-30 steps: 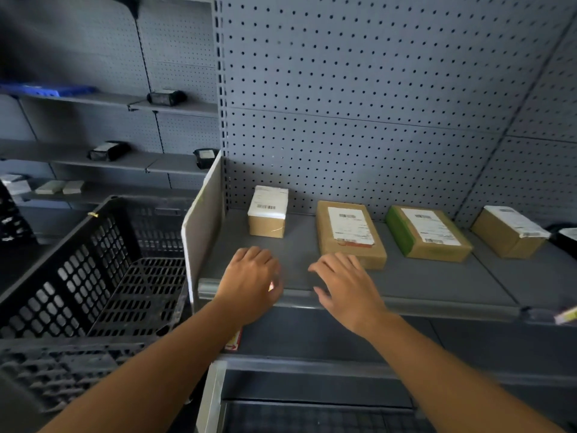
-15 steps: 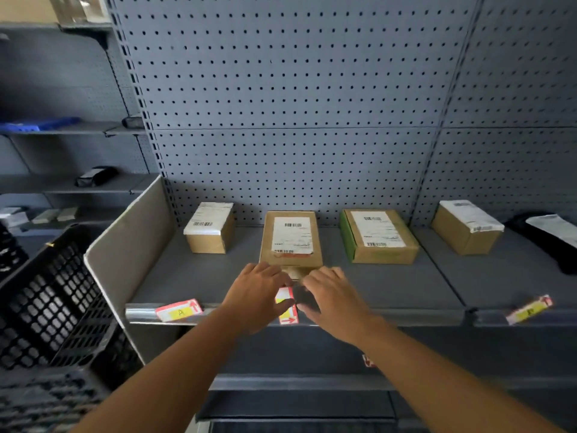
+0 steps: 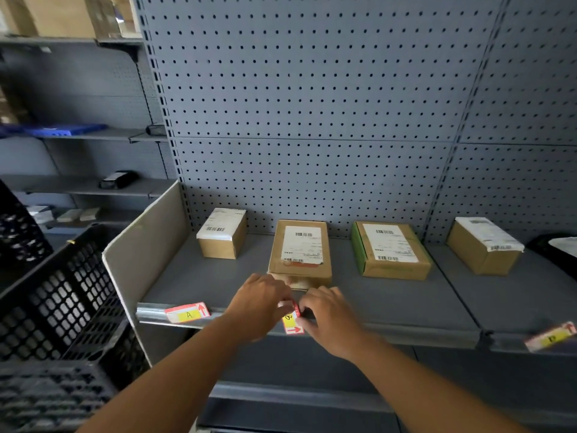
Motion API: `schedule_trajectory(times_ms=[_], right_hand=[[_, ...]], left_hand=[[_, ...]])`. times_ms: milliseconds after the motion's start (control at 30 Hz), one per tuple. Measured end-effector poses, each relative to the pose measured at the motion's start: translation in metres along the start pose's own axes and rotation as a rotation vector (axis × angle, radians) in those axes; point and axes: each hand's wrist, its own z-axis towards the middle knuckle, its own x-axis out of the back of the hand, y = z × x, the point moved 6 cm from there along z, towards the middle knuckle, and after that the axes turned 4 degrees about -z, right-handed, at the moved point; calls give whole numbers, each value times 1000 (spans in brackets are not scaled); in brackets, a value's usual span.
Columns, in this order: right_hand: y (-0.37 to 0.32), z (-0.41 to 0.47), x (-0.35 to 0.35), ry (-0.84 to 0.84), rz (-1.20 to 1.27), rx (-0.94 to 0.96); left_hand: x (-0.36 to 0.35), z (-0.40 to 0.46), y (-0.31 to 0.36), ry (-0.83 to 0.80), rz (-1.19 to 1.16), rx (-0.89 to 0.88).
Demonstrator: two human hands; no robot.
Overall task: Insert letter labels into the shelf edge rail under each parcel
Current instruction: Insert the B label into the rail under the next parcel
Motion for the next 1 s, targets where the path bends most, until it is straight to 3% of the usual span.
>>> schedule_trajectory(times_ms=[200,367,667,1000], right_hand=[[2,11,8,85,133,-10],[3,24,21,108,167,-3],[-1,21,48,152,-42,320],[-10,7,42,99,-281,440]], left_hand=[[26,-8,-23,159,-214,142],[46,-14,-30,228,-252,113],[35,-20,-27,132,-99,56],[30,-18,-14,64,-101,-55]])
